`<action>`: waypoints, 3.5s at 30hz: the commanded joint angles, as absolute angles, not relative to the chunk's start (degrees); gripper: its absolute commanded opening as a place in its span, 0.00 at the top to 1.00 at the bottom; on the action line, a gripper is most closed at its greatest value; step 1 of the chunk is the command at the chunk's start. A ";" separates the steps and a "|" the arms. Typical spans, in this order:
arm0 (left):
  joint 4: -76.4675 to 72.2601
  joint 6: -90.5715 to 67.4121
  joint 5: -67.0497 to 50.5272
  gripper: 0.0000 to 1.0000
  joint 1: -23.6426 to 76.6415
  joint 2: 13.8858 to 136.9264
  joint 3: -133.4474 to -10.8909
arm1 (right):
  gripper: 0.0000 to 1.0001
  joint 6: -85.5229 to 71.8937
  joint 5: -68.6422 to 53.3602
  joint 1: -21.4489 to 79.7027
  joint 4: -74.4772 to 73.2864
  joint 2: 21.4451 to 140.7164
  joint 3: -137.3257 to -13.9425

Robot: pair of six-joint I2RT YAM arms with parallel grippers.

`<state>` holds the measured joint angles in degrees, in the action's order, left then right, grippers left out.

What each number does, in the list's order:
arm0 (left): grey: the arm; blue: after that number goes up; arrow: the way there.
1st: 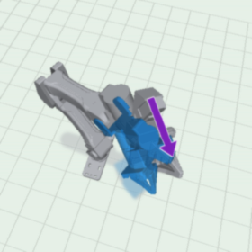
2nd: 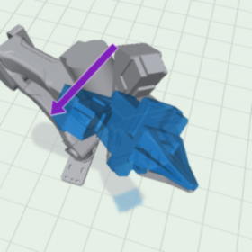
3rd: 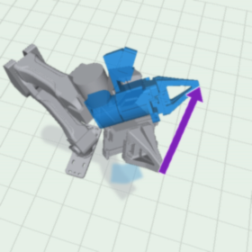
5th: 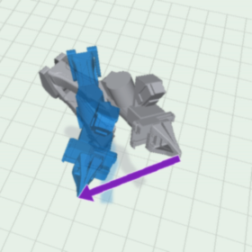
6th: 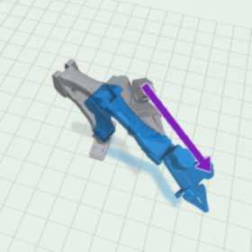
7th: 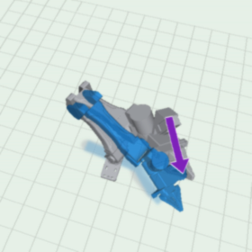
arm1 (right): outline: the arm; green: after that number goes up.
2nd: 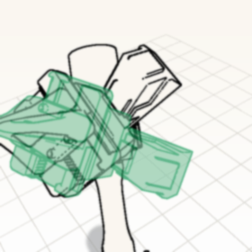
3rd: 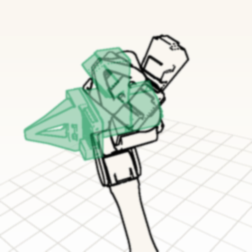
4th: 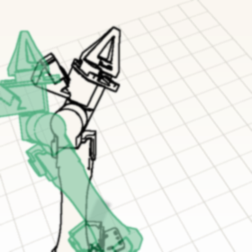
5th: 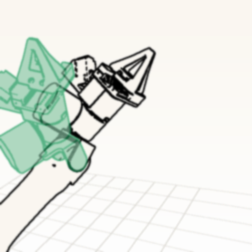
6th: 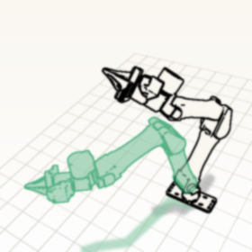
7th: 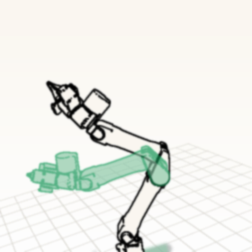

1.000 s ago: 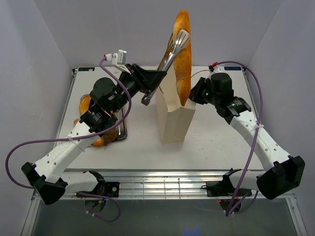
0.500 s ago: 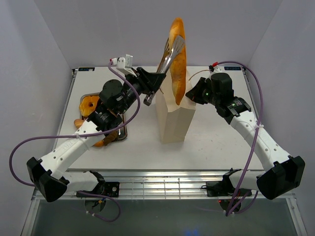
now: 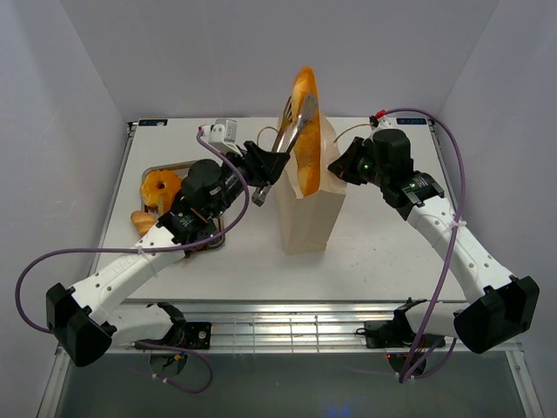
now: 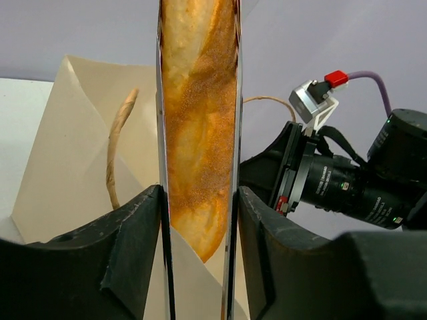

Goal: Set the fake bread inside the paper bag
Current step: Place the fake bread in the paper bag, then pick up the fake bread from the plate.

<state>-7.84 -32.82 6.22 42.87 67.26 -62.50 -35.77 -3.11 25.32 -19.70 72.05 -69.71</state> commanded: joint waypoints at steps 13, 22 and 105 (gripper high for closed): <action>-11.60 -35.33 5.54 0.35 43.68 59.42 -58.89 | 0.89 -34.89 -1.93 25.66 -20.39 70.84 -71.19; -2.75 -34.98 5.54 0.42 43.68 57.04 -66.52 | 0.89 -33.93 -2.19 25.66 -20.57 70.49 -70.40; 57.40 -31.12 38.68 0.36 23.03 69.87 -63.99 | 0.62 -19.95 -8.70 25.66 -24.08 75.50 -77.34</action>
